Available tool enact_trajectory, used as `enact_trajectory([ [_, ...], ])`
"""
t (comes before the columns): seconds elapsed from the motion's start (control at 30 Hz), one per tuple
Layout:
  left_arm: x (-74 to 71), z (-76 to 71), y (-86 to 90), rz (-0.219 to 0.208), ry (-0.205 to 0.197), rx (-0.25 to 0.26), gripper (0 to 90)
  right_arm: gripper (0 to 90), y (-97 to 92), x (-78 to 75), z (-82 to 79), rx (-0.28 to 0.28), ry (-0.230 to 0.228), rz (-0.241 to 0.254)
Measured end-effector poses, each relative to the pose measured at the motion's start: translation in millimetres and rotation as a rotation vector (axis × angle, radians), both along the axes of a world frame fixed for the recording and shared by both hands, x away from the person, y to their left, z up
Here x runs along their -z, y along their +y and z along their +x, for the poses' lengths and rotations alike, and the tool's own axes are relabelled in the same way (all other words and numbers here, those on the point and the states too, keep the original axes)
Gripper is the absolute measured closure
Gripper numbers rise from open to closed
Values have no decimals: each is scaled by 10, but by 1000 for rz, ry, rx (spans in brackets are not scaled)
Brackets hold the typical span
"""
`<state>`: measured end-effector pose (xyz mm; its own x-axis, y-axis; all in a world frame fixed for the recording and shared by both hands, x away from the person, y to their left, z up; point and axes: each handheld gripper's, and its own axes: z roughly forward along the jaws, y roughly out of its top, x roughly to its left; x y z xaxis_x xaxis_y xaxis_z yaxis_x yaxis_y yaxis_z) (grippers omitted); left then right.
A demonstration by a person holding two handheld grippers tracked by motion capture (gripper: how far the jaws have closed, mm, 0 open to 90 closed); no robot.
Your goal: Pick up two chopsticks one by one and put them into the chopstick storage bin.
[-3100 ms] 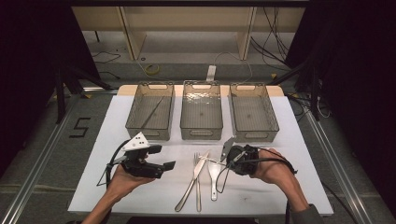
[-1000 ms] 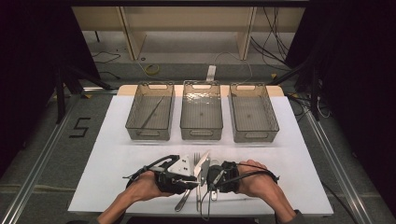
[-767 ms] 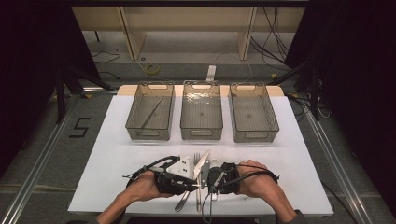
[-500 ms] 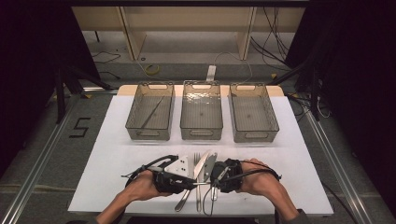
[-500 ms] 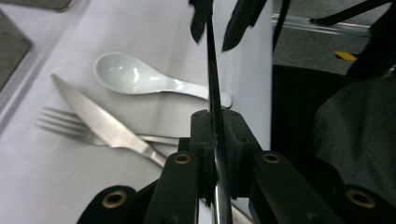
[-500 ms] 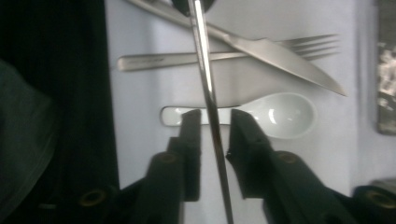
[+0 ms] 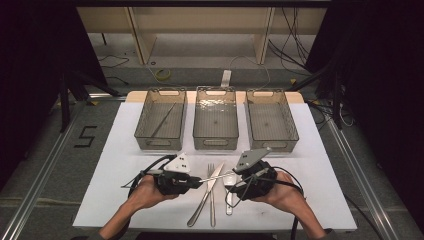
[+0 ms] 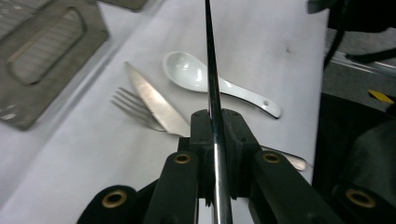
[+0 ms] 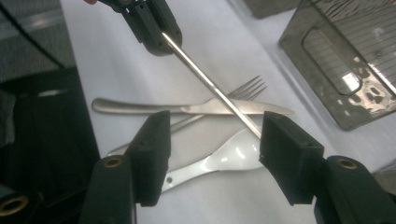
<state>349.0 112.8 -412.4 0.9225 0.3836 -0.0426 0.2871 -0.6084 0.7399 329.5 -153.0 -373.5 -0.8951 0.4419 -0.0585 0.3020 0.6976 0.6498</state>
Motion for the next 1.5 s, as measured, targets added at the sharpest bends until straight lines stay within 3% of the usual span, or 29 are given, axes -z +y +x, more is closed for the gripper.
enact_trajectory([
  [0.3, -30, 95, 189, -50, -20, -110, 831, 339, -169, 109, -26, 154, -42, 162],
  [0.5, -65, 133, 287, -67, -33, -175, 831, 305, -255, 284, -8, 210, 11, 243],
  [0.8, -130, 229, 502, -99, -36, -276, 831, 275, -270, 430, -42, 258, 35, 213],
  [0.93, -185, 292, 629, -133, -57, -343, 831, 267, -273, 473, -57, 271, 48, 202],
  [1.27, -190, 539, 921, -162, -64, -507, 831, 267, -276, 502, -93, 285, 56, 198],
  [1.5, -203, 737, 1069, -183, -77, -596, 831, 256, -270, 544, -124, 289, 77, 172],
])
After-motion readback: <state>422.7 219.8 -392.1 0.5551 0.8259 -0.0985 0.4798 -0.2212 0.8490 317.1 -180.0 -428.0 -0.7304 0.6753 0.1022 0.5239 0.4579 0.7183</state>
